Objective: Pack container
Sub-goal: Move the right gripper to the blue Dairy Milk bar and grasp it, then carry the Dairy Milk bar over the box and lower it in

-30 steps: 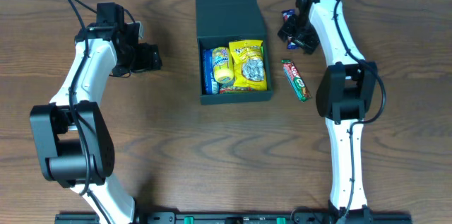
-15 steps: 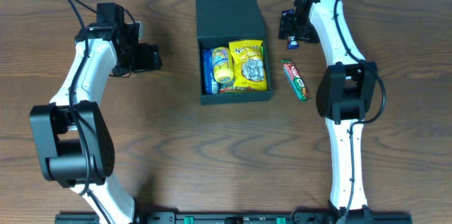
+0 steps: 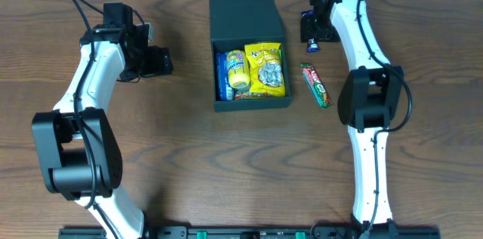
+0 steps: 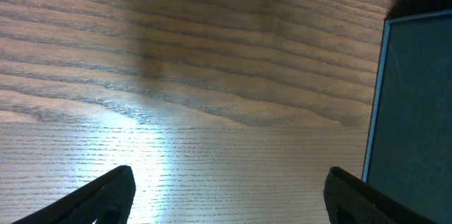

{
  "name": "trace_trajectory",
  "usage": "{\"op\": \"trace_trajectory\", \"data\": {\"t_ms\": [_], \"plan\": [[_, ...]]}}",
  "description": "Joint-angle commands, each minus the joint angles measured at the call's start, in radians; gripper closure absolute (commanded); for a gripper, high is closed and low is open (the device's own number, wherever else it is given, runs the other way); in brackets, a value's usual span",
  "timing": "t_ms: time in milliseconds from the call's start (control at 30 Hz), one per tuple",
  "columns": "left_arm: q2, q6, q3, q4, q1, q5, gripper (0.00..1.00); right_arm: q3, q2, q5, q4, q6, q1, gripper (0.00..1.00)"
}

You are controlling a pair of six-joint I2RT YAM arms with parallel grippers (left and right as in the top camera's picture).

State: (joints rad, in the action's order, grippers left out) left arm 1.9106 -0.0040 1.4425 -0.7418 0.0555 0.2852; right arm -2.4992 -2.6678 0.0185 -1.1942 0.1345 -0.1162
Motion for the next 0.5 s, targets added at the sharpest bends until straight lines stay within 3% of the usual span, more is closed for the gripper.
{"op": "trace_trajectory", "data": {"t_ms": [0,467], "plan": [[-0.023,-0.019,0.021,-0.006,0.003,0.004,0.13,0.003,-0.018,0.000,0.002,-0.020,-0.013,0.41],[-0.023,-0.019,0.021,-0.006,0.003,0.004,0.13,0.037,-0.022,-0.027,0.006,-0.020,-0.018,0.55]]}}
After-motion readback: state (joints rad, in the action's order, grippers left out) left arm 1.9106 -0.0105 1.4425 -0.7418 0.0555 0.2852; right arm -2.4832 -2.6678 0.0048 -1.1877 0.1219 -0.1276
